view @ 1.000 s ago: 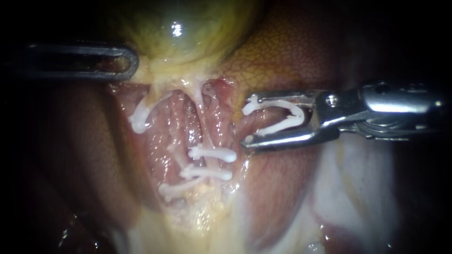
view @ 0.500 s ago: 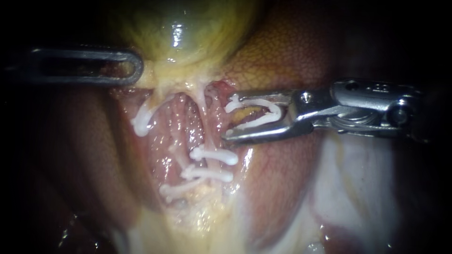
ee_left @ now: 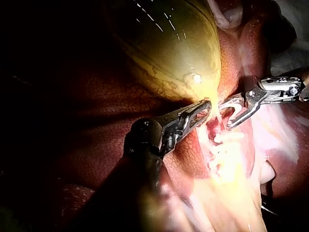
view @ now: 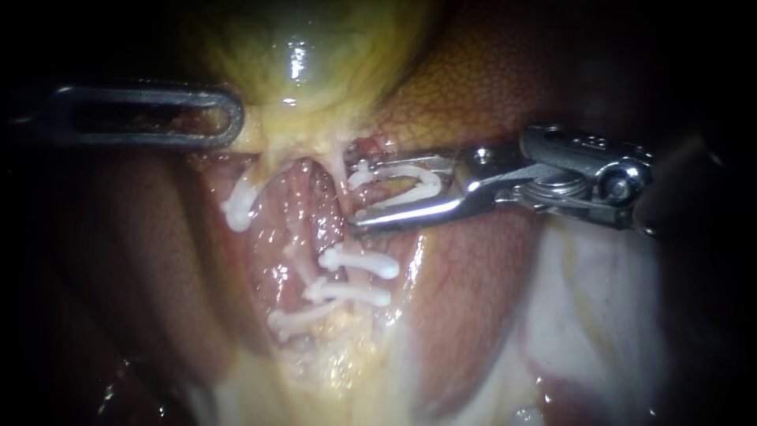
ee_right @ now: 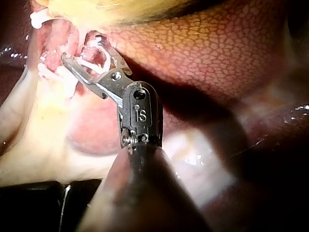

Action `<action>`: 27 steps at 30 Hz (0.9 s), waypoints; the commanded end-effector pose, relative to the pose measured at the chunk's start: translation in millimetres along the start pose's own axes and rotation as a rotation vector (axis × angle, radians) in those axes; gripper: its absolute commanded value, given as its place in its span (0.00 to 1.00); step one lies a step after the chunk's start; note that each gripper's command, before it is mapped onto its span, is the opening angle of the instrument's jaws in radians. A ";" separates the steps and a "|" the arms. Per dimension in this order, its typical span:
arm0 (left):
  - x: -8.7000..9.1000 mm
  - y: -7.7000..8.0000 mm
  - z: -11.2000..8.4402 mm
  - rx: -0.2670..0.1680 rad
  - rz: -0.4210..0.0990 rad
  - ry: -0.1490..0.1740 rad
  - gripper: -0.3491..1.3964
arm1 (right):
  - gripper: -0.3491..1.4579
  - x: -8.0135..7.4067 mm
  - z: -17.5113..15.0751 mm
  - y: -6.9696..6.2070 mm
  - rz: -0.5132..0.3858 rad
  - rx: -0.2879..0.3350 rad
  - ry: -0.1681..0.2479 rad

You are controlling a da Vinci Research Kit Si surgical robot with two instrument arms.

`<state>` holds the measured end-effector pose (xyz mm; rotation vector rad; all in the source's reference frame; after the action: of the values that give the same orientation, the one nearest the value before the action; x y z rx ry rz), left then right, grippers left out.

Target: Clipping third clip right tube

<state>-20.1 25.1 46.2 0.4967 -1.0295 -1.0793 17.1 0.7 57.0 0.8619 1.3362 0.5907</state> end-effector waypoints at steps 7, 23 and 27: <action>0.0 0.0 0.1 -0.001 0.000 0.000 0.00 | 0.44 0.4 2.0 0.3 0.007 0.062 0.034; 0.0 0.0 0.1 -0.001 0.000 0.000 0.00 | 0.43 2.2 2.7 -3.2 0.019 0.142 0.084; 0.0 0.0 0.1 -0.001 0.000 0.000 0.00 | 0.42 2.5 2.8 -3.6 0.020 0.145 0.084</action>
<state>-20.2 25.1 46.3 0.4959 -1.0295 -1.0795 19.8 0.0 52.6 0.9775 1.4621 0.5565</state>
